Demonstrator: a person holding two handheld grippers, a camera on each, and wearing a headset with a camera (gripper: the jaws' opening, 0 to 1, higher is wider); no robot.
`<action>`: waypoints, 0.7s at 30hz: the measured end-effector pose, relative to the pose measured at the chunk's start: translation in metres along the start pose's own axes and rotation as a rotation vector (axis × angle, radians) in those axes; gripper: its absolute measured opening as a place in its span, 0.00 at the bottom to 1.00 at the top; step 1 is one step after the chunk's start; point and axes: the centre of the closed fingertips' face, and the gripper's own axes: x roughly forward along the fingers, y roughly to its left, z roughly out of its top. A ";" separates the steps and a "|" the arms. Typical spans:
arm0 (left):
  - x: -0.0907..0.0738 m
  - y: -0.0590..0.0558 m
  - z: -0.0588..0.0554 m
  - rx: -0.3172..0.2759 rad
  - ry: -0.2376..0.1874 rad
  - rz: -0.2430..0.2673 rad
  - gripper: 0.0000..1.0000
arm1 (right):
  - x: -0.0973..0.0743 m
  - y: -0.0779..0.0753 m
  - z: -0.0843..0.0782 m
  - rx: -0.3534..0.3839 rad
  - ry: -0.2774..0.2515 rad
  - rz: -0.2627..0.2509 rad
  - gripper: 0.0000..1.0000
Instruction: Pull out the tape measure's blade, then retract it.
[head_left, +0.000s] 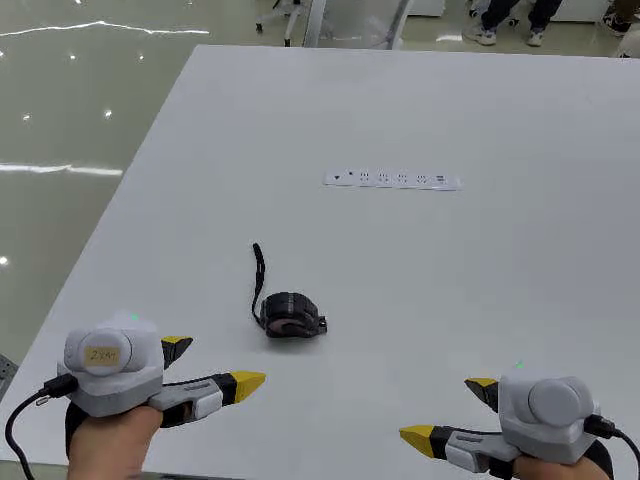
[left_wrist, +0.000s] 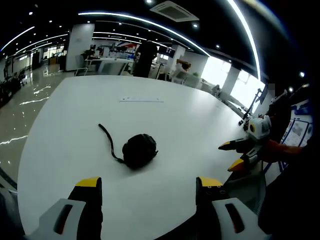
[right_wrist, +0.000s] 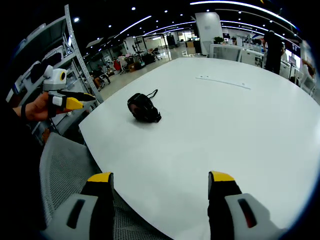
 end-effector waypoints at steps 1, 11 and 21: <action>0.001 0.000 -0.001 -0.001 0.003 -0.002 0.73 | 0.001 0.000 0.000 0.000 0.003 0.001 0.78; 0.007 -0.002 -0.005 -0.008 0.014 -0.018 0.73 | 0.006 -0.001 0.003 -0.020 0.026 0.013 0.77; 0.014 -0.003 -0.008 0.004 0.027 -0.039 0.73 | 0.017 0.004 0.012 -0.072 0.049 0.039 0.74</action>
